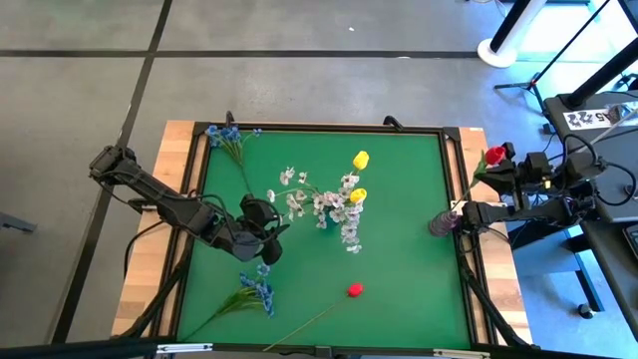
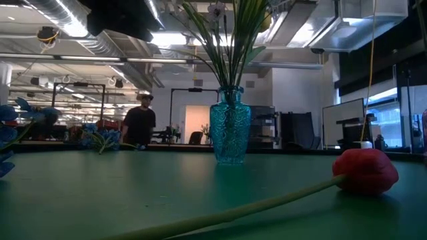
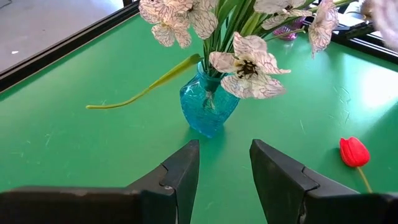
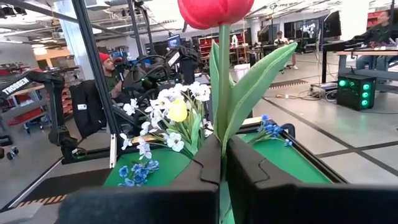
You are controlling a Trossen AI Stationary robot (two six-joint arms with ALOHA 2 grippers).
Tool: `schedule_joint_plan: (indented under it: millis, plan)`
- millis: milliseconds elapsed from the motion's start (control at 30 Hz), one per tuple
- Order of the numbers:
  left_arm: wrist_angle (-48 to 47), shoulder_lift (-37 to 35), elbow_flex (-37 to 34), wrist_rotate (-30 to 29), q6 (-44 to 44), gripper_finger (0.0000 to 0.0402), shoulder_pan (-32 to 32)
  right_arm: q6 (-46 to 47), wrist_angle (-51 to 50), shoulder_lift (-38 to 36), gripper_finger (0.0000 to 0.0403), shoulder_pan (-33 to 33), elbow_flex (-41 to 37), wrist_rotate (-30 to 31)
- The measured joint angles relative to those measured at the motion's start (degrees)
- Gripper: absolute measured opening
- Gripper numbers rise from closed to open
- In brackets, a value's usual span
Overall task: Sort flowers into vase by color
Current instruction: Put the top red tulip into the purple vase
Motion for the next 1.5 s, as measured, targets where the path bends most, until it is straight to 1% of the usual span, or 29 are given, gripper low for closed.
schedule_joint_plan:
  millis: [300, 400, 467, 600, 933, 1133, 1267, 1367, 1500]
  plan:
    - [0.0, 0.0, 0.0, 0.0, 0.0, 0.014, 1.6, 0.2, 1.2, 0.0, 0.0007, 0.0, 1.1, -1.0]
    - [0.0, 0.0, 0.0, 0.0, 0.0, 0.014, 2.0, 0.2, 0.8, 0.0, 0.0007, 0.0, 1.9, -1.2]
    - [0.0, 0.0, 0.0, 0.0, 0.0, 0.014, 2.3, 0.2, -0.2, 0.0, 0.0006, 0.0, 2.0, -2.3]
    - [0.0, 0.0, 0.0, 0.0, 0.0, 0.014, 2.3, 0.6, -2.7, 0.0, 0.0006, 0.0, 1.6, -2.6]
    - [0.0, 0.0, 0.0, 0.0, 0.0, 0.014, 2.3, -2.3, -1.8, 0.0, 0.0006, 0.0, 0.5, -2.6]
    - [0.0, 0.0, 0.0, 0.0, 0.0, 0.014, 2.6, -2.2, -2.1, 0.0, 0.0005, 0.0, 0.6, -2.6]
    - [0.0, 0.0, 0.0, 0.0, 0.0, 0.014, 3.1, -1.2, -4.0, 0.0, 0.0005, 0.0, 0.6, -3.0]
    - [0.0, 0.0, 0.0, 0.0, 0.0, 0.014, 3.0, -0.6, -4.2, 0.0, 0.0005, 0.0, -0.9, -4.4]
    - [0.0, 0.0, 0.0, 0.0, 0.0, 0.014, 3.0, -1.7, -3.3, 0.0, 0.0005, 0.0, -5.0, -4.7]
